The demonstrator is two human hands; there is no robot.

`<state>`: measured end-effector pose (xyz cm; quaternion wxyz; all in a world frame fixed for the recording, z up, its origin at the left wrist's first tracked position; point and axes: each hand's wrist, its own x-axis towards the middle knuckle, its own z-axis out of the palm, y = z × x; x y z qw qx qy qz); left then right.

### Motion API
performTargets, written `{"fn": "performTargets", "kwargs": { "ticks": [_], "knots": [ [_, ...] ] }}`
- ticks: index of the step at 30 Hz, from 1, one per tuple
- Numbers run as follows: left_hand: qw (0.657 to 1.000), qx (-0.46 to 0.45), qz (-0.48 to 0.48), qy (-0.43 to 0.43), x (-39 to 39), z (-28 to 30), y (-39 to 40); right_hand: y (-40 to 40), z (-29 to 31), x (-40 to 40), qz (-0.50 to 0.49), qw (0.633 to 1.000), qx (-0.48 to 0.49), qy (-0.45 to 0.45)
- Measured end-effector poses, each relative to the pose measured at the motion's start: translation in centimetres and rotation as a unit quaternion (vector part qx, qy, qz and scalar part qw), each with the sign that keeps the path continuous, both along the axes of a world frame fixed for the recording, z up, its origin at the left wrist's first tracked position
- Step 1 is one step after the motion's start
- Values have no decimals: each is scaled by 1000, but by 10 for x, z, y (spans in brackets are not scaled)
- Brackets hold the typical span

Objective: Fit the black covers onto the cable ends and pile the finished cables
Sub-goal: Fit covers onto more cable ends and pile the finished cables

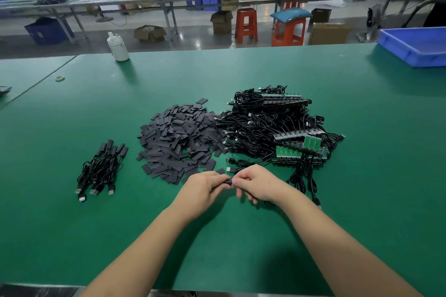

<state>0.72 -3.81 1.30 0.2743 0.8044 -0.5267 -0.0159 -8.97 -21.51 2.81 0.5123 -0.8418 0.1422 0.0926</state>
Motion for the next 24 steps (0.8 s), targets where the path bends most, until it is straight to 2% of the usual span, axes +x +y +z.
{"fn": "performTargets", "kwargs": {
  "ticks": [5,13,19,24],
  "knots": [
    [999,37,-28,-28,-3,-3,-2,-1,-9,-4,1,1000,21,15],
    [998,45,-22,-40,-5,-8,-3,0,-13,-3,1,995,95,37],
    [998,66,9,-16,-1,-7,-6,-10,-8,-2,17,999,6,39],
    [972,186,68,-126,2,-8,-12,-7,-8,-3,15,999,-34,31]
  ]
}}
